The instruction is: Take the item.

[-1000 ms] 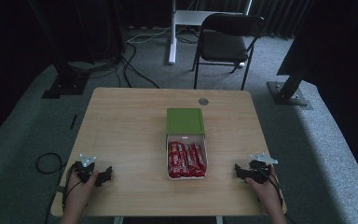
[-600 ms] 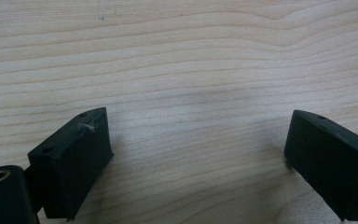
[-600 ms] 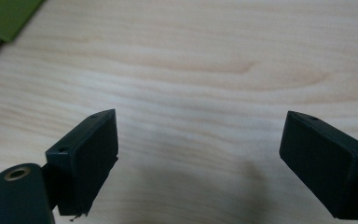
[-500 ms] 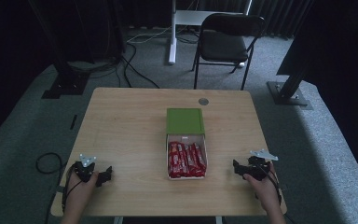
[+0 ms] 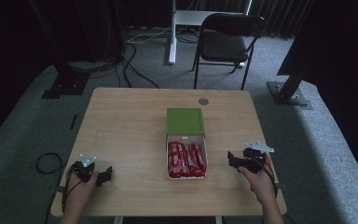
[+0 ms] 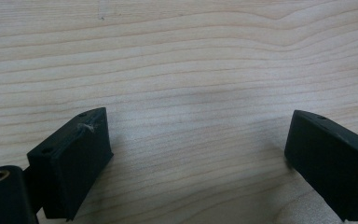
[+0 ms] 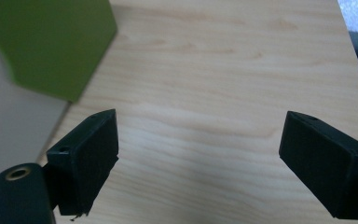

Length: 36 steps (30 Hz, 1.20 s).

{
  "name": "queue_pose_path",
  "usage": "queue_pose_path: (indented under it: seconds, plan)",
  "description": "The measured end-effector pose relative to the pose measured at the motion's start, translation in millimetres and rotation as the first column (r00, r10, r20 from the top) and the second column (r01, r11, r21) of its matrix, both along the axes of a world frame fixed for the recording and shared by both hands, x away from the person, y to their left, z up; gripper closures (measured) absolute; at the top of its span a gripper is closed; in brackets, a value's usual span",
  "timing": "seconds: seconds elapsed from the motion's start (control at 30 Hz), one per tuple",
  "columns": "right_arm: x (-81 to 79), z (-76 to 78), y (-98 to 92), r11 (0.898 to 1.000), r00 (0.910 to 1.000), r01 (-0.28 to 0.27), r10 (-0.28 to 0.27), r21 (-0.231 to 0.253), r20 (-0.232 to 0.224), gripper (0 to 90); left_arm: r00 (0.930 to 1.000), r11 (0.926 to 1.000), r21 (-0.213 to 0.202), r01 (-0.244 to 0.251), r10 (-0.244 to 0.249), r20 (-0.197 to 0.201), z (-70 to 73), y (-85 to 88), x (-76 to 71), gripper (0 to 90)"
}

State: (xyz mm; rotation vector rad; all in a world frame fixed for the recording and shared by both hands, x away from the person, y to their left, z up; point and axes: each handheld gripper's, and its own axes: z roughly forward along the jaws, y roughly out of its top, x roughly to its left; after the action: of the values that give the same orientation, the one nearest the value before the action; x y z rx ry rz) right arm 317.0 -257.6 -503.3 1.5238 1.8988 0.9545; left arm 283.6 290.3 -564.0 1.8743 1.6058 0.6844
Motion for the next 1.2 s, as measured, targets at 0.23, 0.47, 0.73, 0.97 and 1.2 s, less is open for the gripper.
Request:
queue_pose_path:
  seconds: [0.23, 0.47, 0.73, 0.97, 1.2]
  plan:
    - [0.2, 17.7, 14.8, 0.999, 0.9988, -0.033, 0.032, 0.024, 0.037, 11.7, 1.0, 1.0, 0.0, 0.0, 0.0, 0.001, 0.0, -0.1, 0.0, 7.5]
    - [-5.7, 34.7, 33.9, 0.995, 0.9938, -0.088, 0.085, 0.043, 0.072, 11.6, 1.0, 1.0, -0.001, -0.004, 0.004, 0.001, -0.1, -0.3, 0.1, 7.5]
    - [-8.8, 50.0, 54.0, 0.988, 0.9845, -0.148, 0.142, 0.051, 0.103, 11.6, 1.0, 1.0, 0.001, -0.004, 0.004, -0.001, 0.0, -0.4, 0.1, 7.4]
    - [-7.8, 53.7, 69.1, 0.981, 0.9774, -0.186, 0.179, 0.056, 0.113, 11.7, 1.0, 1.0, 0.0, -0.004, 0.004, 0.0, 0.0, -0.4, 0.1, 7.4]
    - [-7.0, 55.0, 87.4, 0.973, 0.9697, -0.223, 0.216, 0.06, 0.115, 11.6, 1.0, 1.0, 0.001, -0.004, 0.004, -0.001, 0.0, -0.4, 0.1, 7.4]
